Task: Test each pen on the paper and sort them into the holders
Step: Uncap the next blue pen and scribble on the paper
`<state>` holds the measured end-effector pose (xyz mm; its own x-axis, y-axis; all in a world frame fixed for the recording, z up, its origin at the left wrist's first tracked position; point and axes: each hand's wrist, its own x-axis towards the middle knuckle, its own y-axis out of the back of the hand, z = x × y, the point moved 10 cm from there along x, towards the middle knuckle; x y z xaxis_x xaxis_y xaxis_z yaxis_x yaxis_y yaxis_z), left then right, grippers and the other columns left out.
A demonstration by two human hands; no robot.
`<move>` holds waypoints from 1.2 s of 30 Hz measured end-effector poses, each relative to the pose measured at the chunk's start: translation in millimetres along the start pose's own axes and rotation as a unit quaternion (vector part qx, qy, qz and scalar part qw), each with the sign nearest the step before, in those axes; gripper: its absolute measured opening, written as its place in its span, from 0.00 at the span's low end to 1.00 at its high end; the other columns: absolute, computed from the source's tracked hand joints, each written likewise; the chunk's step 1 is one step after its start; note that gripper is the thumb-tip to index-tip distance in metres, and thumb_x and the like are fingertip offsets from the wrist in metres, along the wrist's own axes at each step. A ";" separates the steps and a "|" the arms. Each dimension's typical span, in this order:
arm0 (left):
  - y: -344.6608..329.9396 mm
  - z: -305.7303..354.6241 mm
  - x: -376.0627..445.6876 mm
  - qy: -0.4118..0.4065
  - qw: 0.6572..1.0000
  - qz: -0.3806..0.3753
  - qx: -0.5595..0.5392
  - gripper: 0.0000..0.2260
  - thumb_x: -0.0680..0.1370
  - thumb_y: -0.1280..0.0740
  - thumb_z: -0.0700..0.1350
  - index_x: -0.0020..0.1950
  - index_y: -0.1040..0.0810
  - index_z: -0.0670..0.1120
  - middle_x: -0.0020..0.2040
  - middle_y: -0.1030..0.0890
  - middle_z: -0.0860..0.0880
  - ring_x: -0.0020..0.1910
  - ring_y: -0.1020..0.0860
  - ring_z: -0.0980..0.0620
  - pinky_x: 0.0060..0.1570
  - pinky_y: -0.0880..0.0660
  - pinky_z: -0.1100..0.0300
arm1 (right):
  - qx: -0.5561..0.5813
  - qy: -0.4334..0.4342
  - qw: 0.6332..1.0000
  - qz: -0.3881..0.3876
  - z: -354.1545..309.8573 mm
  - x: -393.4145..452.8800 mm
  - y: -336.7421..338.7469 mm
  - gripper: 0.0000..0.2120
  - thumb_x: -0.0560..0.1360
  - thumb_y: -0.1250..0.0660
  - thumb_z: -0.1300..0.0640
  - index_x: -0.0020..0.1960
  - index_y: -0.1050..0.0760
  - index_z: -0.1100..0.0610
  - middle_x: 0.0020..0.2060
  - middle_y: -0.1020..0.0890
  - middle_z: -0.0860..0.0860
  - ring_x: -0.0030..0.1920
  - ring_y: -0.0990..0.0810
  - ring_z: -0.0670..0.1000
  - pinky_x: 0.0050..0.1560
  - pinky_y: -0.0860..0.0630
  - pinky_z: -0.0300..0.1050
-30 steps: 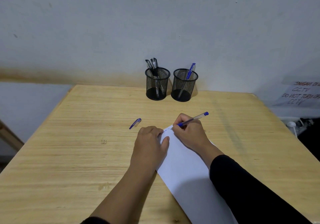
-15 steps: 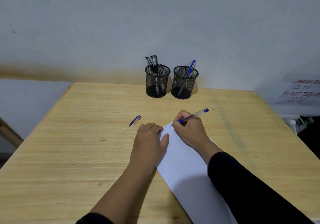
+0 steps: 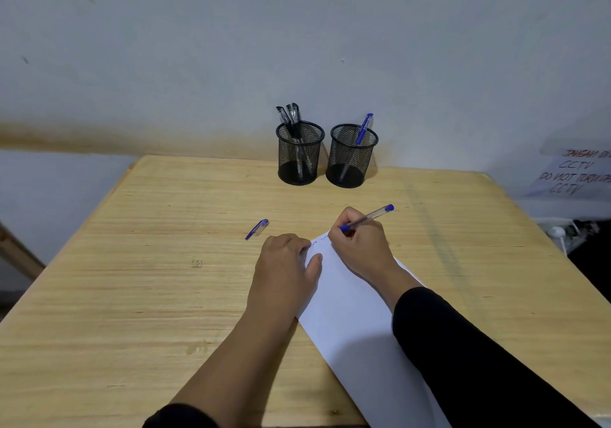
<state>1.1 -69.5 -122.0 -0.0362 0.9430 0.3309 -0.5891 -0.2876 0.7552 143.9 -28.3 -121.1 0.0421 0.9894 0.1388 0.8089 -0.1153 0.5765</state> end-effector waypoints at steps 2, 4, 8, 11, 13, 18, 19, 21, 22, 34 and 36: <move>-0.5 0.3 0.5 0.000 1.000 -0.001 0.001 0.15 0.74 0.37 0.51 0.58 0.22 0.47 0.55 0.20 0.53 0.58 0.29 0.53 0.52 0.40 0.69 | -0.004 0.002 1.000 0.000 -0.7 0.2 0.2 0.05 0.73 0.36 0.62 0.40 0.29 0.63 0.28 0.29 0.53 0.28 0.32 0.48 0.25 0.34 0.31; -0.3 -0.4 0.3 0.002 1.000 0.000 -0.001 0.15 0.74 0.36 0.51 0.58 0.22 0.47 0.55 0.20 0.52 0.59 0.29 0.52 0.53 0.40 0.69 | -0.006 0.004 1.000 0.001 -1.6 0.1 0.0 0.05 0.73 0.36 0.62 0.39 0.30 0.62 0.27 0.29 0.53 0.28 0.32 0.47 0.25 0.35 0.31; 0.2 -0.5 -0.6 0.000 1.000 0.009 -0.008 0.15 0.74 0.35 0.50 0.58 0.22 0.46 0.55 0.20 0.52 0.59 0.29 0.52 0.53 0.40 0.70 | 0.002 -0.005 1.000 0.005 0.8 0.5 0.5 0.05 0.73 0.37 0.62 0.39 0.30 0.61 0.28 0.29 0.53 0.28 0.32 0.48 0.26 0.36 0.32; 0.4 -1.3 -1.1 0.001 1.000 0.012 -0.011 0.15 0.74 0.35 0.50 0.58 0.22 0.47 0.55 0.20 0.52 0.58 0.28 0.52 0.53 0.40 0.70 | 0.000 -0.005 1.000 0.005 1.0 0.5 0.2 0.05 0.74 0.37 0.61 0.40 0.30 0.62 0.28 0.28 0.53 0.29 0.31 0.48 0.26 0.35 0.33; 0.7 -1.2 -1.3 0.000 1.000 0.014 -0.015 0.15 0.74 0.35 0.50 0.58 0.22 0.47 0.55 0.20 0.52 0.58 0.28 0.52 0.53 0.39 0.69 | 0.003 -0.012 1.000 0.001 2.1 0.9 -1.0 0.05 0.74 0.36 0.61 0.39 0.29 0.61 0.29 0.27 0.54 0.30 0.30 0.47 0.27 0.34 0.31; 18.2 -10.3 8.2 0.017 0.997 0.053 -0.046 0.09 0.73 0.33 0.46 0.51 0.20 0.44 0.51 0.19 0.50 0.56 0.25 0.50 0.50 0.39 0.71 | 0.188 -0.079 0.979 0.017 15.9 2.5 8.6 0.07 0.74 0.38 0.63 0.37 0.28 0.56 0.29 0.27 0.56 0.29 0.30 0.51 0.27 0.33 0.41; 27.1 -14.5 12.7 0.018 0.996 0.077 -0.043 0.09 0.73 0.33 0.44 0.51 0.20 0.44 0.51 0.19 0.49 0.56 0.26 0.49 0.50 0.40 0.72 | 0.221 -0.088 0.971 0.021 17.4 1.4 11.0 0.09 0.73 0.38 0.64 0.36 0.29 0.55 0.28 0.27 0.56 0.28 0.31 0.51 0.26 0.34 0.41; 40.2 -25.4 22.6 0.028 0.994 0.101 -0.026 0.10 0.74 0.33 0.44 0.54 0.21 0.43 0.54 0.21 0.47 0.57 0.28 0.47 0.51 0.38 0.68 | 0.254 -0.105 0.961 0.018 18.1 -2.3 13.0 0.11 0.73 0.37 0.64 0.35 0.28 0.53 0.29 0.26 0.55 0.27 0.30 0.50 0.26 0.34 0.39; 41.5 -31.6 28.2 0.038 0.995 0.092 -0.009 0.12 0.74 0.34 0.44 0.57 0.22 0.43 0.56 0.22 0.45 0.58 0.29 0.46 0.51 0.35 0.63 | 0.268 -0.112 0.957 0.014 16.7 -4.2 12.5 0.11 0.74 0.37 0.63 0.35 0.27 0.52 0.29 0.26 0.54 0.27 0.30 0.49 0.25 0.34 0.39; 46.0 -51.9 49.4 0.169 0.978 0.025 -0.118 0.12 0.78 0.41 0.44 0.58 0.22 0.48 0.48 0.18 0.46 0.50 0.22 0.46 0.51 0.31 0.60 | 0.314 -0.096 0.944 -0.023 -26.1 -6.3 18.4 0.04 0.78 0.40 0.60 0.46 0.28 0.58 0.36 0.18 0.57 0.29 0.20 0.50 0.23 0.29 0.39; 46.8 -57.7 46.7 0.251 0.942 0.040 -0.218 0.11 0.77 0.41 0.43 0.53 0.21 0.51 0.42 0.19 0.49 0.41 0.23 0.50 0.49 0.29 0.58 | 0.302 -0.080 0.950 -0.031 -35.6 -8.4 19.5 0.04 0.77 0.39 0.61 0.45 0.27 0.59 0.35 0.18 0.56 0.29 0.20 0.50 0.24 0.29 0.39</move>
<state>-74.7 -29.3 -103.8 -0.4084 0.9127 -0.0156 -0.8398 -0.3689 0.3983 138.4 -41.9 -82.4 0.0321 0.9990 -0.0319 0.9995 -0.0319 0.0070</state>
